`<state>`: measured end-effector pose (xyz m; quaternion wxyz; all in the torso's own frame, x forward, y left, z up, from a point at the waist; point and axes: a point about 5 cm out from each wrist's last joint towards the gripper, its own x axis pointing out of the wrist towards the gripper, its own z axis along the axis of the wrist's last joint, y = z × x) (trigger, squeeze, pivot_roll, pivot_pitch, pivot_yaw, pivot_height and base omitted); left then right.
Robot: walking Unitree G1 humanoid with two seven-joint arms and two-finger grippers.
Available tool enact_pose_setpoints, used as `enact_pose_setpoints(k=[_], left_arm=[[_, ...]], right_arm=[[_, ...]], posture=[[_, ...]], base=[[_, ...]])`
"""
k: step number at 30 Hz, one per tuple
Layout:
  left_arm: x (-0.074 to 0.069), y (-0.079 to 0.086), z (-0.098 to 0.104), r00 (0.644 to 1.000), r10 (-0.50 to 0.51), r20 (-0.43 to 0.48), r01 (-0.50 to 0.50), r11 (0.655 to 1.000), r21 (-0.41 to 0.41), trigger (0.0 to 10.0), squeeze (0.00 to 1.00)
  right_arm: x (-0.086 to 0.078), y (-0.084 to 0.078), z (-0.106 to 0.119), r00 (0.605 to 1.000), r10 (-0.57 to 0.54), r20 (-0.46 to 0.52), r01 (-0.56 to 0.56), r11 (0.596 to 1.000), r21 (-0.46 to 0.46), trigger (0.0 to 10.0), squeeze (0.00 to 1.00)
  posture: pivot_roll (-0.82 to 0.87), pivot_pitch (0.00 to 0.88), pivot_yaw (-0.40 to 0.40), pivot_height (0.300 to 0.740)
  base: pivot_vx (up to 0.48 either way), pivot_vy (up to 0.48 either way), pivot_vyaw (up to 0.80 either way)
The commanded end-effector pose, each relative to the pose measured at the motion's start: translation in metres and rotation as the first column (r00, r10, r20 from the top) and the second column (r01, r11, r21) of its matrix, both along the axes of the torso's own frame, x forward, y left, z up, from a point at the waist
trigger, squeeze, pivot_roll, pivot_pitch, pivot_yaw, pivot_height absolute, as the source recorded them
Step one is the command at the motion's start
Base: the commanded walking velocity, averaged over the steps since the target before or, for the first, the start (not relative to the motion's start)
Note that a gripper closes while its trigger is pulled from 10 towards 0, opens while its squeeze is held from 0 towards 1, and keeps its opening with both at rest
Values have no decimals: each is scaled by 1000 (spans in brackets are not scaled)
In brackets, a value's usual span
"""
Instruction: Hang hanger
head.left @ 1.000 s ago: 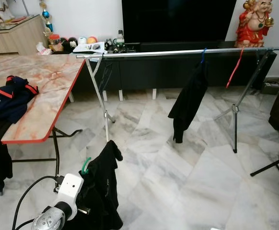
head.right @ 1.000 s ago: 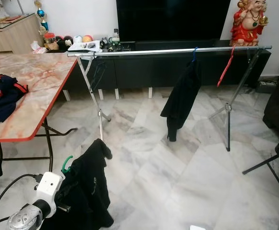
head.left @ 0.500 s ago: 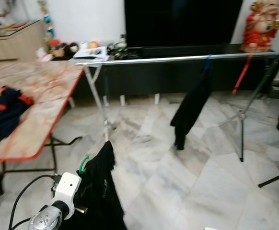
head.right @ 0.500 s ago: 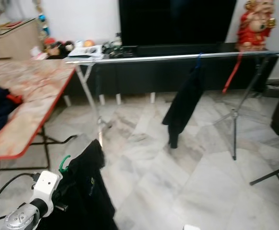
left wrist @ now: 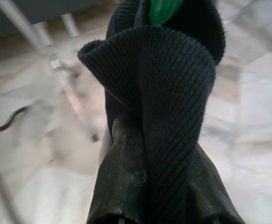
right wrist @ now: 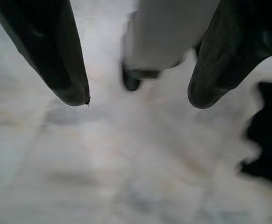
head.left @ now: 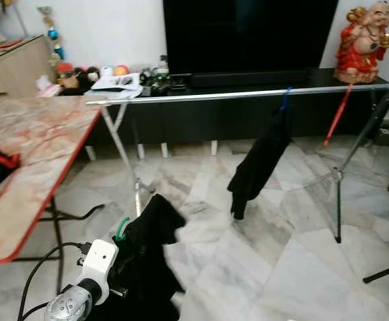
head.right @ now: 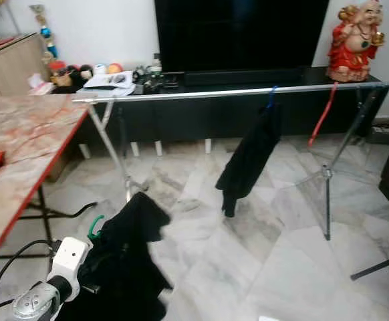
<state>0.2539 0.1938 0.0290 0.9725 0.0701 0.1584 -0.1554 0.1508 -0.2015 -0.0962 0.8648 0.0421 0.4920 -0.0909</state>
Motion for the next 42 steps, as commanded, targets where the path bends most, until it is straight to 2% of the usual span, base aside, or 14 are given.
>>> enact_pose_setpoints(k=[1,15,21,42], left_arm=[[5,7,11,999,5,42,-6,1000,22,10000,0],[6,2,11,999,-10,33,10,1000,14,10000,0],[5,2,10,999,-12,31,11,1000,13,10000,0],[7,-4,12,999,-23,32,23,1000,6,10000,0]], right_arm=[[7,4,2,1000,-1,17,1,1000,10,10000,0],[5,2,1,1000,-18,6,18,1000,10,10000,0],[5,3,1,1000,-23,7,23,1000,15,10000,0],[7,3,2,1000,-14,2,14,1000,22,10000,0]], posture=[[83,0,45,740],[83,0,45,740],[84,0,44,740],[87,0,44,740]], base=[[345,0,0],[343,0,0],[344,0,-613],[344,0,0]])
